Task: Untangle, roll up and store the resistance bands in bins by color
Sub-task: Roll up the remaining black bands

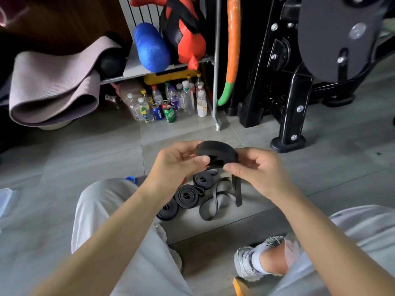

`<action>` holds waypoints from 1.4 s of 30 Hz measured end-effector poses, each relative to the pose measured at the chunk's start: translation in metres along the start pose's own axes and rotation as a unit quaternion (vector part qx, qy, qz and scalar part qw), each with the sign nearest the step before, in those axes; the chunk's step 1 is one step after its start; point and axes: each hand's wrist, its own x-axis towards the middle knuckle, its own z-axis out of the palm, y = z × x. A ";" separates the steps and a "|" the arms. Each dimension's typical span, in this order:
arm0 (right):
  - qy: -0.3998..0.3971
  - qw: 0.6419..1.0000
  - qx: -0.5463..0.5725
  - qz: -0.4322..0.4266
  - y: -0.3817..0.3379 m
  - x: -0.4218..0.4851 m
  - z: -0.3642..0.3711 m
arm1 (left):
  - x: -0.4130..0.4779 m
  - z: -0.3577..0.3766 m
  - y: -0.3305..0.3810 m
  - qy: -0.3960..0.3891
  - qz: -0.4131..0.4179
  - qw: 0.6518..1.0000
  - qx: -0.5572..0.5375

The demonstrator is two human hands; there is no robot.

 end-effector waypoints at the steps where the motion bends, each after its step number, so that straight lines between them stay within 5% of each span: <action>1: 0.005 1.000 0.008 -0.011 0.000 -0.001 0.002 | -0.001 0.005 -0.004 0.004 -0.020 0.997 -0.080; 5: 0.037 0.999 0.004 -0.036 0.004 -0.005 0.005 | -0.004 0.017 -0.018 0.020 -0.070 0.981 -0.178; 8: 0.020 0.997 -0.079 -0.020 0.011 -0.004 -0.001 | 0.001 0.009 -0.014 0.017 -0.006 0.988 0.156; 11: -0.002 0.976 -0.216 -0.029 0.015 -0.001 -0.001 | 0.004 0.005 -0.002 -0.041 0.097 0.894 0.436; 15: -0.051 0.955 -0.288 -0.049 0.009 0.003 0.003 | 0.006 0.008 0.010 -0.096 0.163 0.792 0.580; 17: -0.058 0.962 -0.263 -0.040 0.005 0.003 0.003 | 0.007 0.005 0.012 -0.084 0.148 0.804 0.570; 19: -0.047 0.974 -0.222 -0.015 0.004 0.002 0.001 | 0.008 0.001 0.011 -0.057 0.114 0.855 0.503; 25: -0.026 0.999 -0.036 0.016 0.002 -0.003 0.000 | 0.007 0.001 0.000 0.015 0.063 0.984 0.163; 30: 0.049 0.998 0.018 -0.030 0.001 -0.008 0.009 | 0.000 0.019 -0.014 0.028 -0.043 0.987 -0.153; 32: 0.052 0.997 -0.030 -0.039 0.004 -0.008 0.009 | -0.001 0.019 -0.015 0.039 -0.049 0.992 -0.110; 34: 0.037 0.995 -0.080 -0.044 0.008 -0.008 0.006 | 0.001 0.013 -0.014 0.032 -0.001 0.995 0.090; 38: -0.003 0.985 -0.166 -0.044 0.011 -0.005 0.005 | 0.005 0.004 0.002 -0.055 0.110 0.889 0.441; 40: -0.018 0.982 -0.182 -0.049 0.009 -0.004 0.006 | 0.007 0.004 0.010 -0.067 0.111 0.862 0.491; 42: -0.018 0.991 -0.130 -0.036 0.006 -0.002 0.005 | 0.008 0.002 0.016 -0.051 0.098 0.885 0.452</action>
